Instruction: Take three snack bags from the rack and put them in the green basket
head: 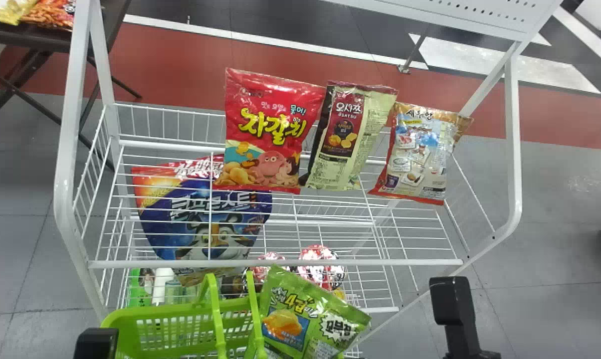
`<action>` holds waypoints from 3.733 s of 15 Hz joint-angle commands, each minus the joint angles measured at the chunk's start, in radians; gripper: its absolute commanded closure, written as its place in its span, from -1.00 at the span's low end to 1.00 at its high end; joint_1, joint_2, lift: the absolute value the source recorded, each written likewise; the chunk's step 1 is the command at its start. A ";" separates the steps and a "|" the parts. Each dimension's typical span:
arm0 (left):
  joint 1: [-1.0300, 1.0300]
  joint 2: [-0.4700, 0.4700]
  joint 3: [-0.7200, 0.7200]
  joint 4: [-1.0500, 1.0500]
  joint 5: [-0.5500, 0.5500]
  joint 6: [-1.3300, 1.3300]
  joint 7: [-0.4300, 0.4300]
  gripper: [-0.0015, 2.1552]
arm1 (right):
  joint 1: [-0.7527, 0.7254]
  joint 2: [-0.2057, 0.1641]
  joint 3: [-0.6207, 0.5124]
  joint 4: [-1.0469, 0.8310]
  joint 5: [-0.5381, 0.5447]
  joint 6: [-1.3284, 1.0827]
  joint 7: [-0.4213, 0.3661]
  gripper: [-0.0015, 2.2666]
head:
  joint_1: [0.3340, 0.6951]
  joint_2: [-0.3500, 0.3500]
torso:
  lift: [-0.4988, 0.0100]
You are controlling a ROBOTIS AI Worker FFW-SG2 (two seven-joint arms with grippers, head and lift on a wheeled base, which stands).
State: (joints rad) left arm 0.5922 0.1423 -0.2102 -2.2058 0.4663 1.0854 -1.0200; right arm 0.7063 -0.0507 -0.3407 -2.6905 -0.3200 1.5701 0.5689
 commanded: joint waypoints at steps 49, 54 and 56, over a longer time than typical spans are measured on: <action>0.012 -0.004 -0.023 0.000 -0.034 0.006 0.008 0.09 | 0.009 0.042 -0.121 -0.135 0.090 -0.199 -0.023 0.88 | 1.00 -1.00 | 0.93; 0.009 -0.009 -0.037 0.000 -0.049 0.006 0.018 0.09 | 0.010 0.035 -0.331 -0.152 -0.165 0.002 0.062 0.88 | 1.00 -1.00 | 0.93; 0.006 -0.009 -0.044 -0.002 -0.055 0.006 0.026 0.09 | 0.010 0.023 -0.270 -0.117 -0.165 0.002 0.062 0.88 | 1.00 -1.00 | 0.93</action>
State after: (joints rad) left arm 0.5999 0.1332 -0.2496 -2.2059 0.4153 1.0915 -0.9968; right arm 0.7162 -0.0195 -0.6473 -2.8306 -0.4791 1.5597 0.6305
